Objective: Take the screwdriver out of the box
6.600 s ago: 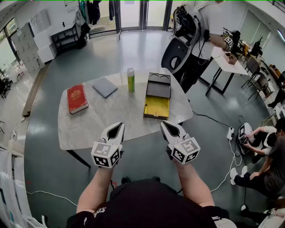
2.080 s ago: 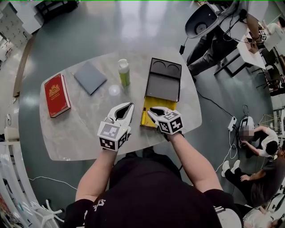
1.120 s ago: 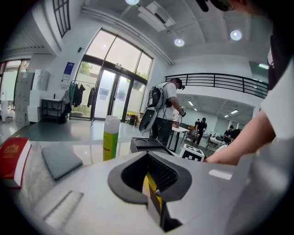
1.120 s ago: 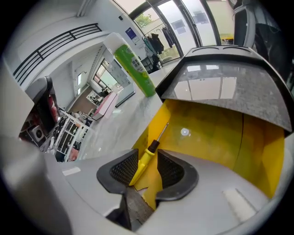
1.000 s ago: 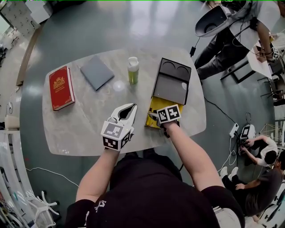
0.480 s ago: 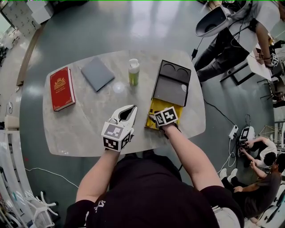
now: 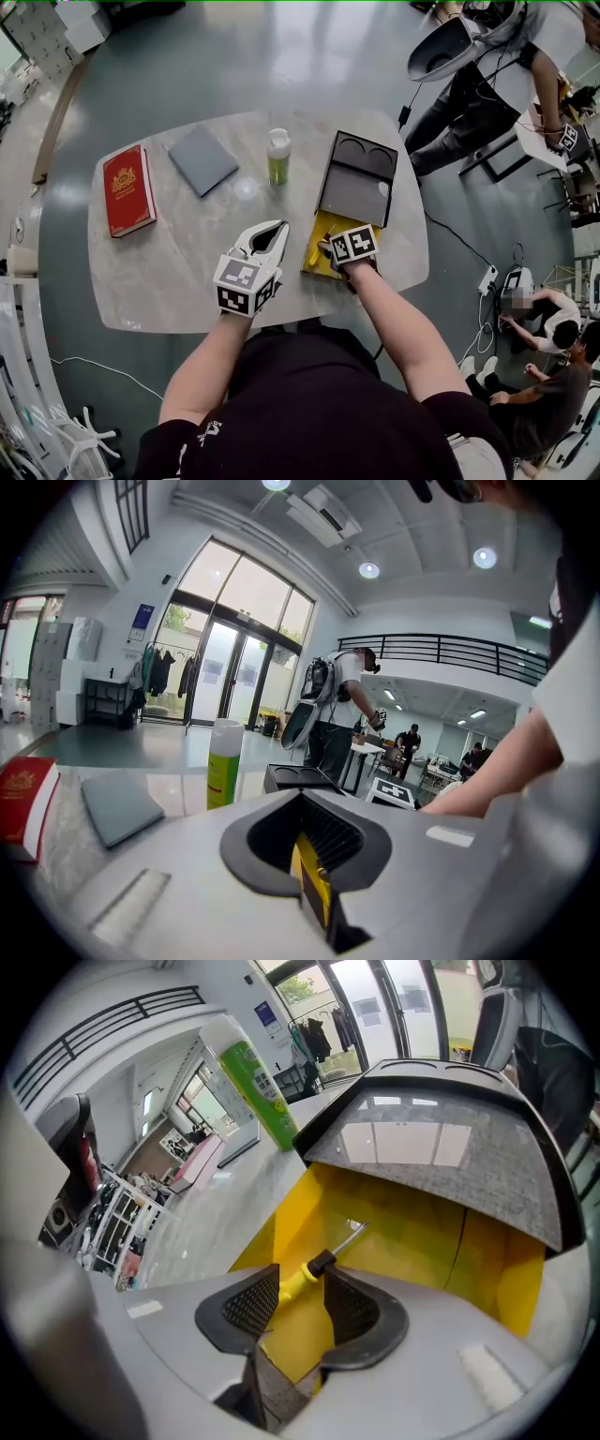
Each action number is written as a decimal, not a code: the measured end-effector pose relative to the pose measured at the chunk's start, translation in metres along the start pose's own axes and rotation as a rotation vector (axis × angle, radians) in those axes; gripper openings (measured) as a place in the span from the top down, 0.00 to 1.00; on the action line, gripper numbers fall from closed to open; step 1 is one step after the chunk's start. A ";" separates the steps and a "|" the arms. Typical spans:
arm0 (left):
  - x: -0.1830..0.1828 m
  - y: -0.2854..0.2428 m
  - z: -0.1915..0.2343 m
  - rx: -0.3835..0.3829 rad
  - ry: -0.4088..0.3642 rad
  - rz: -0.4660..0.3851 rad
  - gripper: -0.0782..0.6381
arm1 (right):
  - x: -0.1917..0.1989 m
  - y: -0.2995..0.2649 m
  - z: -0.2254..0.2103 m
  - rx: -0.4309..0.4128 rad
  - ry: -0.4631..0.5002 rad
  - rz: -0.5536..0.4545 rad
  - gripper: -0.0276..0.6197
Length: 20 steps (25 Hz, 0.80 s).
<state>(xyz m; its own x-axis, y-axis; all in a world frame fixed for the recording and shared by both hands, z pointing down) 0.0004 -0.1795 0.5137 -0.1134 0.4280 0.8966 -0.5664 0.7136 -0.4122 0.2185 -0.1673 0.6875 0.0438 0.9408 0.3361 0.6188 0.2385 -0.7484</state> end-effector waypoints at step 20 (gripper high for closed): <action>0.005 0.003 0.005 -0.005 0.015 0.007 0.89 | 0.008 -0.003 0.002 0.143 0.195 0.109 0.77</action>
<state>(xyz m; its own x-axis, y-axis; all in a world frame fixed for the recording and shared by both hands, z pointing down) -0.0059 -0.1778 0.5176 -0.1053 0.4414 0.8911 -0.5612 0.7134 -0.4197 0.2150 -0.1600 0.6911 0.2629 0.9019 0.3427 0.4858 0.1832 -0.8547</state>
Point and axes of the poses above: the fingertips, and each gripper's own axes: y backward along the fingers, z to its left, x out of its underside, the point moved 9 cm from there along y, backward along the fingers, and after that the axes turned 14 degrees about -x, right-handed, at the moved point
